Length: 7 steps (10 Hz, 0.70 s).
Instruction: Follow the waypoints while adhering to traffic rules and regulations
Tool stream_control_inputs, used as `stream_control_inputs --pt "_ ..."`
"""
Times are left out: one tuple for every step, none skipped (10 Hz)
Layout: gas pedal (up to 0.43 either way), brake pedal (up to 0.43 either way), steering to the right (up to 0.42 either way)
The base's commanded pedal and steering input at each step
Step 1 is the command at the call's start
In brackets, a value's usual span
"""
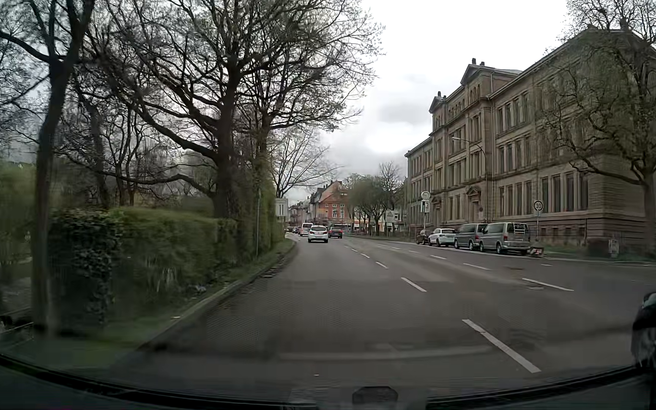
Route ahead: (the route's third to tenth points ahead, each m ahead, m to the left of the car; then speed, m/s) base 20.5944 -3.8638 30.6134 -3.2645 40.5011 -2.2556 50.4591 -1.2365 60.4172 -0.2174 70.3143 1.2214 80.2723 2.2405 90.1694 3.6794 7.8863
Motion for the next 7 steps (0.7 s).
stream_control_inputs --pt "0.118 0.0 -0.005" --pt "0.118 0.0 -0.005" --pt "0.118 0.0 -0.005" --pt "0.118 0.0 -0.005" --pt "0.118 0.0 -0.005" --pt "0.118 0.0 -0.005" --pt "0.118 0.0 -0.005"
